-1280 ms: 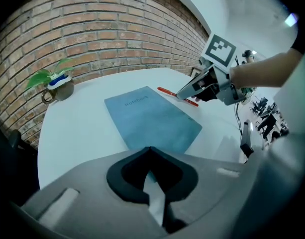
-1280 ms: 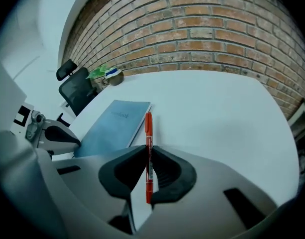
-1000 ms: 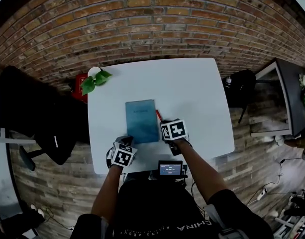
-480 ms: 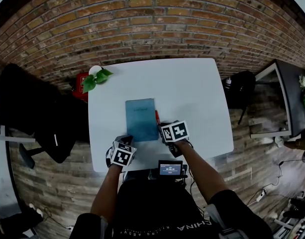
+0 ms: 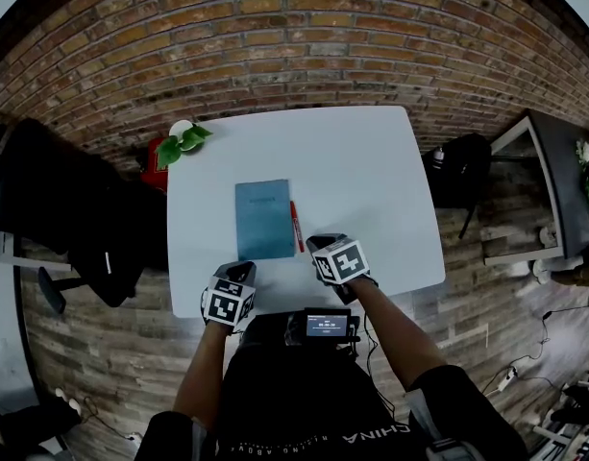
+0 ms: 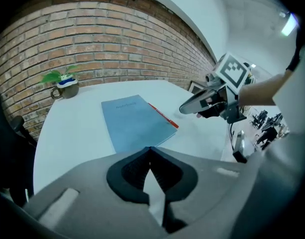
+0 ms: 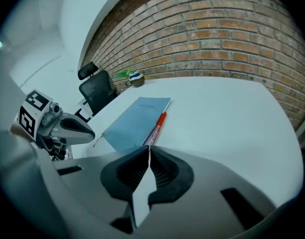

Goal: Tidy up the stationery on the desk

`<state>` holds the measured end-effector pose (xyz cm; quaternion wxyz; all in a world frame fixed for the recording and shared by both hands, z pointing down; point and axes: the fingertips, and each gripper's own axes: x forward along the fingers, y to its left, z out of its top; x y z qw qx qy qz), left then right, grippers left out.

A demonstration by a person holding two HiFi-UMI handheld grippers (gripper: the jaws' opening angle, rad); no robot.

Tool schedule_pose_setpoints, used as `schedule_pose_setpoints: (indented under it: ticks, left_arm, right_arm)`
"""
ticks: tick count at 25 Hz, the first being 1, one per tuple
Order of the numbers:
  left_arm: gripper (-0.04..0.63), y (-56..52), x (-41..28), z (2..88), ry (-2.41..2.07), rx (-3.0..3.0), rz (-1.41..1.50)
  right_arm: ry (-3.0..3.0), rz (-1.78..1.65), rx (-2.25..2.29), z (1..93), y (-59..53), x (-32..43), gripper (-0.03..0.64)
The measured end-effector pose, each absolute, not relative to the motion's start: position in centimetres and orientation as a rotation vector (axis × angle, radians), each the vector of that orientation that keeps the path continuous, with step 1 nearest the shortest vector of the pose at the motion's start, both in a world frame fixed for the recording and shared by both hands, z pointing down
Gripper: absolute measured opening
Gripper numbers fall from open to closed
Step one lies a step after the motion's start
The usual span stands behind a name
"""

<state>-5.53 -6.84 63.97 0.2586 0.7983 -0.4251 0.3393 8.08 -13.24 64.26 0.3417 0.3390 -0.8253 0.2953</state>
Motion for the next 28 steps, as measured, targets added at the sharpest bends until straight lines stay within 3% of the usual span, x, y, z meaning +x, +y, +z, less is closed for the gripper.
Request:
schedule_pose_setpoints:
  ticks: [15, 28]
  left_arm:
    - [0.011, 1.5, -3.3, 60.6, -1.085, 2.35, 0.666]
    - [0.011, 15.3, -8.9, 58.8, -1.087, 2.465, 0.559]
  right_arm:
    - [-2.239, 0.618, 1.04, 61.1, -3.8, 10.9, 0.009]
    - [-2.246, 0.494, 1.172, 57.8, 9.7, 5.7, 0.009]
